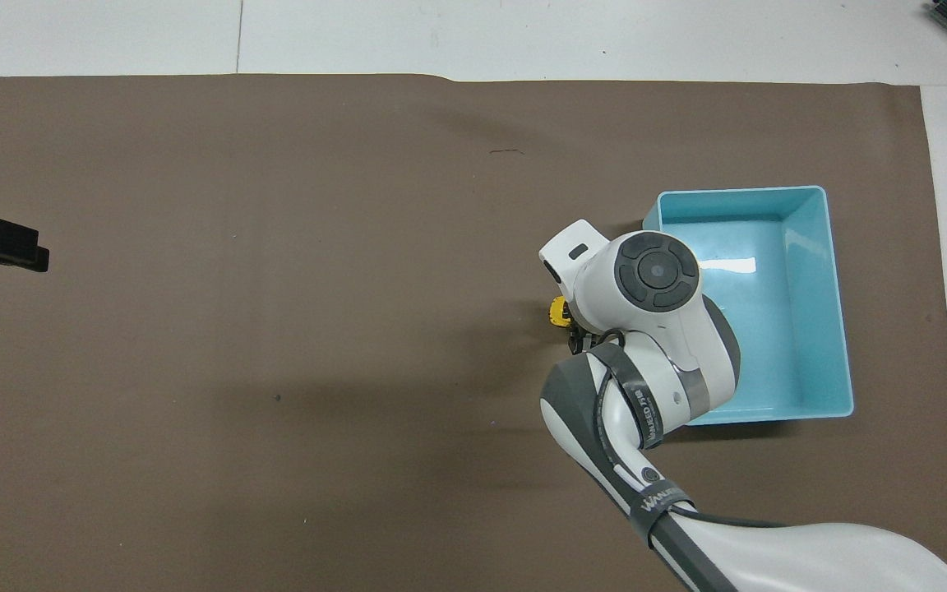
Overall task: Wind up and store yellow beetle car
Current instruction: 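Grasp the yellow car beside the bin with the right gripper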
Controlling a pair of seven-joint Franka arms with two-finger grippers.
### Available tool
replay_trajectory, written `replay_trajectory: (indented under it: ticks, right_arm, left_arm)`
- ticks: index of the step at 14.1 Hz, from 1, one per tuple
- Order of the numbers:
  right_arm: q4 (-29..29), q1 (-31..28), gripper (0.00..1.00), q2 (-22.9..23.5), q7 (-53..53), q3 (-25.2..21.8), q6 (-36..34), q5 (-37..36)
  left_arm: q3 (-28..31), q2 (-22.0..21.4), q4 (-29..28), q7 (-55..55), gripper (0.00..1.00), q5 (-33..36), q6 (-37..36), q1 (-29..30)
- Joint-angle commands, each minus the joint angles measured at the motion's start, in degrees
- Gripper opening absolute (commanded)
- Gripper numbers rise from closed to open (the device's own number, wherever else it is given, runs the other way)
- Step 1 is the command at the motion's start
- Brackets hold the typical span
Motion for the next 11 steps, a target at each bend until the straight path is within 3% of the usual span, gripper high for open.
replay_trajectory:
  ticks: [1, 6, 11]
  right_arm:
    - [2.8, 0.1, 0.11, 0.9, 0.7, 0.0, -3.2, 0.6]
    - [9.4, -0.7, 0.11, -0.1, 0.9, -0.2, -14.1, -0.2]
    - [10.0, -5.1, 0.11, -4.8, -1.0, -0.9, -19.5, -0.6]
  left_arm:
    - [-1.0, -1.2, -0.9, 0.8, 1.0, 0.9, -0.6, 1.3]
    - [-1.0, -1.2, -0.9, 0.8, 1.0, 0.9, -0.6, 1.3]
    - [-1.0, -1.2, -0.9, 0.8, 1.0, 0.9, -0.6, 1.3]
